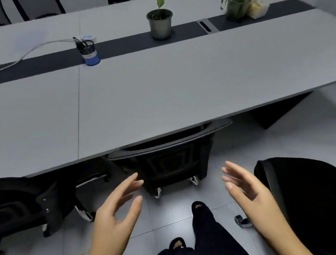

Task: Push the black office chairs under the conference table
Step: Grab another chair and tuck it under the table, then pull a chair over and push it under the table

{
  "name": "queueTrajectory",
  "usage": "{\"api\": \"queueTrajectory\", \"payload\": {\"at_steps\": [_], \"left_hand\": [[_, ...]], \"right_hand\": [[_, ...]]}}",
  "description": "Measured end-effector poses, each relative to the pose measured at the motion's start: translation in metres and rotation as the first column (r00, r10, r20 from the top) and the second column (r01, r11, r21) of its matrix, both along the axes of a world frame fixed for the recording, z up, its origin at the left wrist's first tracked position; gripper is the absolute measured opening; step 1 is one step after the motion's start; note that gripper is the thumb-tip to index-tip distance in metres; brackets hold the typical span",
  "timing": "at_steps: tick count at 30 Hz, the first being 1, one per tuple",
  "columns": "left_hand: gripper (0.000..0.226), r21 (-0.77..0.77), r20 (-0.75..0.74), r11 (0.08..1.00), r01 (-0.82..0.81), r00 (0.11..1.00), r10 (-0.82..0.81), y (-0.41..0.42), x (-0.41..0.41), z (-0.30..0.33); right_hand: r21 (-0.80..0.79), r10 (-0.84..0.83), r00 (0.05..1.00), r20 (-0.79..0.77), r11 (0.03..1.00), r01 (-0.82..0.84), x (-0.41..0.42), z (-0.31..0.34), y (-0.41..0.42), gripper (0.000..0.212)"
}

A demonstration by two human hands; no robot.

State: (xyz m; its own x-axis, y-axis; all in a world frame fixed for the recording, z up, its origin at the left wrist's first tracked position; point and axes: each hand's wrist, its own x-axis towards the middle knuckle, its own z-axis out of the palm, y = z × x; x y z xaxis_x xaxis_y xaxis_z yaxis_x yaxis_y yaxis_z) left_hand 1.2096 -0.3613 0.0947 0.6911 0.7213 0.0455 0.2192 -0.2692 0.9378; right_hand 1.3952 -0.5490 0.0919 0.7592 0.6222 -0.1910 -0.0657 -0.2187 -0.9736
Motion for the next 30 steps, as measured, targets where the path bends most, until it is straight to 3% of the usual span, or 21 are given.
{"api": "queueTrajectory", "payload": {"at_steps": [7,16,25,30], "left_hand": [[0.049,-0.058,-0.019,0.989,0.136,0.99,-0.137,-0.05,-0.001,-0.014],[0.048,-0.025,0.011,0.916,0.401,0.916,-0.401,-0.123,0.046,-0.006],[0.047,-0.107,0.021,0.78,0.617,0.785,-0.619,-0.305,0.087,-0.012],[0.045,-0.112,0.011,0.715,0.691,0.72,-0.694,-0.394,0.104,-0.013]], "right_hand": [[-0.061,-0.299,0.952,0.071,0.951,0.303,-0.051,-0.01,-0.073,0.053],[-0.032,-0.605,0.789,0.105,0.791,0.611,-0.075,-0.004,-0.184,0.049],[-0.051,-0.802,0.569,0.182,0.57,0.82,-0.105,0.001,-0.371,0.043],[-0.07,-0.825,0.529,0.198,0.527,0.847,-0.109,-0.006,-0.453,0.046]]}}
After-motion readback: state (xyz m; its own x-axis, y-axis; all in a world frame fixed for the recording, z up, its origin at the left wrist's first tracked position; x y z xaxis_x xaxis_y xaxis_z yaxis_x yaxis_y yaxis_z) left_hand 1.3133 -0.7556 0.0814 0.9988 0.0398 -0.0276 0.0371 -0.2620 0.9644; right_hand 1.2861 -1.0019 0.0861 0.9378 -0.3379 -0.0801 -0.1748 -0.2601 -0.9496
